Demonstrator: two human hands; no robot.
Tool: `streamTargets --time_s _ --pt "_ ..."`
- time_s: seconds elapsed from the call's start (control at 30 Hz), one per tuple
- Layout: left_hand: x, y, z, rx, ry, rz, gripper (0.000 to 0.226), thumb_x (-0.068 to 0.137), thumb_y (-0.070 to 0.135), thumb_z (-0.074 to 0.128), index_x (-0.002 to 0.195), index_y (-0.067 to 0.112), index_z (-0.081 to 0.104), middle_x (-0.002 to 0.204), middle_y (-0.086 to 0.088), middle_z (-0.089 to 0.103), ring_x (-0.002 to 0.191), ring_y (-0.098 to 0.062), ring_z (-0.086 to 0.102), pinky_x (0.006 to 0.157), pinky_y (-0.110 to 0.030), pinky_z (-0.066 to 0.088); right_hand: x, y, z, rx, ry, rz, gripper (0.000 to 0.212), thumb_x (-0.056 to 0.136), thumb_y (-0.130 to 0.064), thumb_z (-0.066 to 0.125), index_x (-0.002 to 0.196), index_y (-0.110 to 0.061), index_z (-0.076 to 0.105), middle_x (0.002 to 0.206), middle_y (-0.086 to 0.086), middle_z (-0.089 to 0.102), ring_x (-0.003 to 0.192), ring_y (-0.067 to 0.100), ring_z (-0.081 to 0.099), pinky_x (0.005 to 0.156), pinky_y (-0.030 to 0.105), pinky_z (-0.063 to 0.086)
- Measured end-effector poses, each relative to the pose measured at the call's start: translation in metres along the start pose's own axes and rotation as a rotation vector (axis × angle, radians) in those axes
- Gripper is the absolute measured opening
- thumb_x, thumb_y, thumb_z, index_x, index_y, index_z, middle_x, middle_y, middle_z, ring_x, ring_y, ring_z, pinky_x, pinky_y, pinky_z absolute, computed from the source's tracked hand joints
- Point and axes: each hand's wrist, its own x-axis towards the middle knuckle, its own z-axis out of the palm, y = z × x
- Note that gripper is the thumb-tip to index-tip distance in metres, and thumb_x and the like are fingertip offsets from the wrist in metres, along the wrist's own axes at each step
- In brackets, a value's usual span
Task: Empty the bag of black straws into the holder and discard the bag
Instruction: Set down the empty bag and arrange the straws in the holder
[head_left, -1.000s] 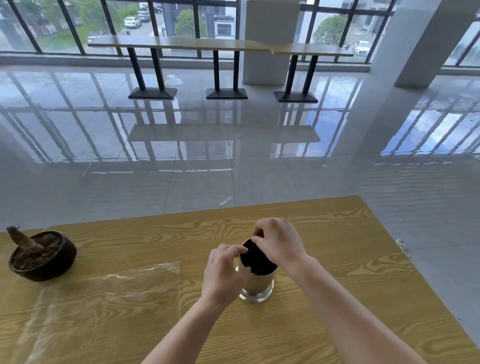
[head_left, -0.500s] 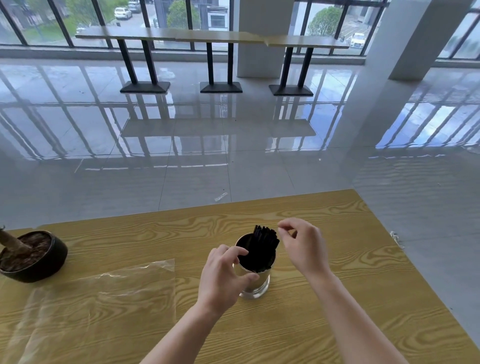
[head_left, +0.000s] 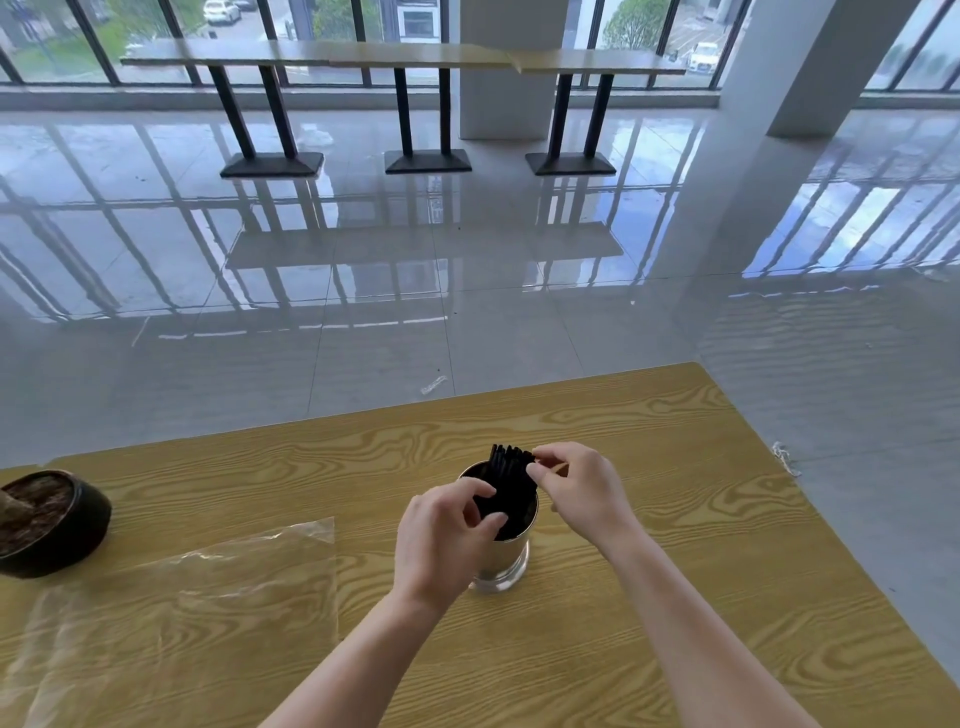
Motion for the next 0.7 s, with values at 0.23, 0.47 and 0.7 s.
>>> streamTargets --time_s 0.23,0.47,0.7 --pt "0.019 -0.004 0.006 -0.137 -0.019 -0.190 0.012 0.078 0.023 0.081 0.084 0.031 0.074 0.063 0.010 0.067 0.062 -0.009 0.065 0.065 -0.038 0.057 0.013 -0.007 0.005 -0.016 0.009 -0.020 0.018 0.090 -0.028 0.071 0.107 -0.023 0.076 0.094 -0.014 0.073 0.077 0.002 0.062 0.071 0.017 0.049" --pt "0.024 -0.004 0.011 -0.280 -0.019 -0.276 0.018 0.081 0.016 0.078 0.089 0.032 0.075 0.071 0.016 0.074 0.068 -0.001 0.070 0.069 -0.035 0.061 0.024 -0.015 0.007 -0.074 -0.035 -0.057 0.029 0.094 -0.037 0.064 0.121 -0.028 0.069 0.092 -0.016 0.067 0.086 0.005 0.061 0.069 0.021 0.045" --pt "0.025 -0.004 0.011 -0.304 -0.023 -0.298 0.016 0.080 0.020 0.078 0.083 0.035 0.074 0.071 0.017 0.074 0.066 -0.001 0.069 0.067 -0.033 0.061 0.037 -0.026 0.014 -0.210 -0.037 -0.097 0.017 0.093 -0.029 0.064 0.104 -0.023 0.077 0.106 -0.005 0.075 0.099 0.015 0.066 0.074 0.028 0.048"
